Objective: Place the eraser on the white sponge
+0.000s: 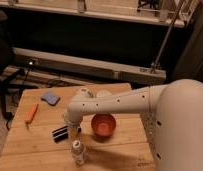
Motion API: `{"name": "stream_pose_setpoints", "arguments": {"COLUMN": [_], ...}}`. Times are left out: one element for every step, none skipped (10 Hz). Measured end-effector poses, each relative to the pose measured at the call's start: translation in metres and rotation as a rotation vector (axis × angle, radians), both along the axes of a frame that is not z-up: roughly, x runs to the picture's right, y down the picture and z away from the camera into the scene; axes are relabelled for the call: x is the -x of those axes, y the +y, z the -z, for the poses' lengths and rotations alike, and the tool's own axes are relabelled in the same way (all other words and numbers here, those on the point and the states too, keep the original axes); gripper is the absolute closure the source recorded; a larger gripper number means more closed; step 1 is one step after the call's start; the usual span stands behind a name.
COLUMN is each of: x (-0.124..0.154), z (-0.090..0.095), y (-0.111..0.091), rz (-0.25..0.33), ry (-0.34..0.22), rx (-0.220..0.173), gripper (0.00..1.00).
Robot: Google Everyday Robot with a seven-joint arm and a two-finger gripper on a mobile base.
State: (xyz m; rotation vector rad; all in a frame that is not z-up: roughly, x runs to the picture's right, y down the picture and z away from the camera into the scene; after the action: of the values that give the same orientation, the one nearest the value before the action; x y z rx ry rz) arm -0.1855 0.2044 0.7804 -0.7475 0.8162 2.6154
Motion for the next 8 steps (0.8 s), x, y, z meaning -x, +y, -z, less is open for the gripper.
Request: {"name": "stream_pose_setpoints", "arguments": {"x": [-0.001,-0.001,0.0,0.002,0.004,0.005,0.007,0.008], "z": [-0.007,-0.014,-0.02,-0.025,-0.029,-0.033,-0.036,-0.038], "y": [0.002,0.002,0.002,0.003,0.004,0.006,0.008,0.009], "rz": [0.01,0.017,0.021,0.026,0.03,0.036,0.04,0.046], "ry": [0.008,0.019,0.028,0.035,0.041,0.047,0.051,0.054], "rx": [0.008,0.015,0.02,0.027,0.036,0.045,0.055,0.063], "gripper": [0.2,0.2,0.2,0.2,0.2,0.24,0.33,0.42]}}
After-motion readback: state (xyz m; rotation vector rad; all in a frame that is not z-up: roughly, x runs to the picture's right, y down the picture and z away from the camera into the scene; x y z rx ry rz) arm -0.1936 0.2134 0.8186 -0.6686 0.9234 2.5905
